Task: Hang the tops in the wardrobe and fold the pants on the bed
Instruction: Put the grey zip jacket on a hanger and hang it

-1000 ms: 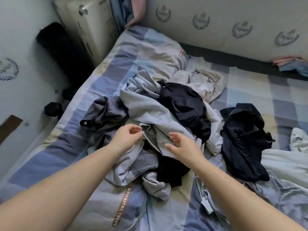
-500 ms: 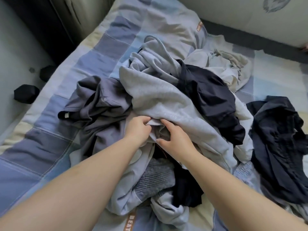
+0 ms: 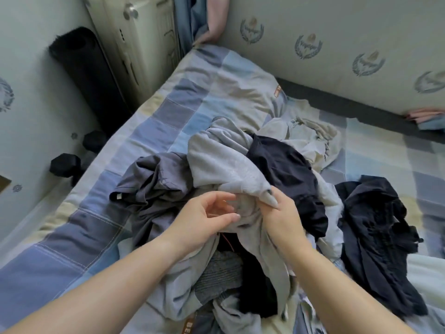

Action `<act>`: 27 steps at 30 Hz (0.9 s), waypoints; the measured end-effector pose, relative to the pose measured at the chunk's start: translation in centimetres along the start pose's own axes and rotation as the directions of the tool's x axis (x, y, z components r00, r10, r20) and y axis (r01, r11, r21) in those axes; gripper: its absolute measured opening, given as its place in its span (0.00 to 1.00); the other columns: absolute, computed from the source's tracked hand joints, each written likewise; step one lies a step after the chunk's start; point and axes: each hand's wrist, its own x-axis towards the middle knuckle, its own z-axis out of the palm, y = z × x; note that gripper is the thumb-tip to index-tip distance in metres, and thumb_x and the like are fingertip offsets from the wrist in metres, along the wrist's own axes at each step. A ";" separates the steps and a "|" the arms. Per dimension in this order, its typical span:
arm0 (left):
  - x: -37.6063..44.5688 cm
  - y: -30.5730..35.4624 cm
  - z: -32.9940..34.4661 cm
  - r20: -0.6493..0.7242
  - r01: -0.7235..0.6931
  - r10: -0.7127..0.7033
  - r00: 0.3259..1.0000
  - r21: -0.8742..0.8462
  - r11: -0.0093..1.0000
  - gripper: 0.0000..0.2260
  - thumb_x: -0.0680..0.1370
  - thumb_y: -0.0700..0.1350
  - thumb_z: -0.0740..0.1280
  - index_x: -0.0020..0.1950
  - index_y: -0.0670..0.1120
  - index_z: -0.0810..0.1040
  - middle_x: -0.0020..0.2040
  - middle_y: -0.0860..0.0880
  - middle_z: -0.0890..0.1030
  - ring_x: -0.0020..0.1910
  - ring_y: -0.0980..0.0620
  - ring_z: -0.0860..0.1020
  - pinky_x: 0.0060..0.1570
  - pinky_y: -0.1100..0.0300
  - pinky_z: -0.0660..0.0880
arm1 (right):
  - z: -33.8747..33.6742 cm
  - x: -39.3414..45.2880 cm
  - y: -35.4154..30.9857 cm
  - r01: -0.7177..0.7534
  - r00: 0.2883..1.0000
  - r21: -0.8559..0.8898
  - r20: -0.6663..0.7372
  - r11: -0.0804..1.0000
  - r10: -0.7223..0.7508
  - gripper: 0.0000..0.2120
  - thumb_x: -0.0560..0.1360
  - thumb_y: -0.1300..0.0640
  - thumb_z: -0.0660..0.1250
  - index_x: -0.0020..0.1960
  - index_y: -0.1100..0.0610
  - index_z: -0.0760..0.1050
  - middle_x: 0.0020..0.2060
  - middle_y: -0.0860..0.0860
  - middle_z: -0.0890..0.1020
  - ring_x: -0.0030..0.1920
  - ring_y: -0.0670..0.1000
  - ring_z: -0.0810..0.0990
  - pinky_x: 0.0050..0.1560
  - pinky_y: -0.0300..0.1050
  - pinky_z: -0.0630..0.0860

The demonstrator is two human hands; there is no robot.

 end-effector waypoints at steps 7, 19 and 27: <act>-3.5 10.3 0.2 -0.026 -0.134 0.143 0.989 0.219 0.967 0.34 0.69 0.47 0.77 0.71 0.56 0.66 0.66 0.58 0.71 0.67 0.62 0.69 0.63 0.66 0.68 | -8.2 -4.1 -14.4 -0.137 0.988 0.540 0.140 0.830 0.072 0.16 0.79 0.57 0.60 0.41 0.50 0.85 0.43 0.55 0.86 0.44 0.52 0.85 0.38 0.41 0.80; -12.7 27.5 4.2 -0.105 -0.234 0.330 0.938 0.509 0.828 0.24 0.69 0.61 0.64 0.44 0.39 0.77 0.42 0.42 0.81 0.42 0.47 0.78 0.44 0.48 0.73 | -21.9 -14.1 -28.3 0.070 0.995 0.351 -0.087 0.934 -0.042 0.08 0.75 0.57 0.68 0.54 0.56 0.79 0.47 0.54 0.85 0.48 0.52 0.84 0.49 0.48 0.81; -17.5 37.0 7.3 -0.217 -0.141 0.158 0.963 0.089 0.986 0.06 0.76 0.45 0.69 0.40 0.45 0.79 0.42 0.43 0.83 0.44 0.46 0.80 0.49 0.52 0.77 | -24.0 -24.1 -31.3 0.596 0.516 -0.557 -0.285 0.578 -0.807 0.27 0.73 0.58 0.70 0.70 0.57 0.68 0.67 0.55 0.70 0.68 0.53 0.67 0.70 0.48 0.64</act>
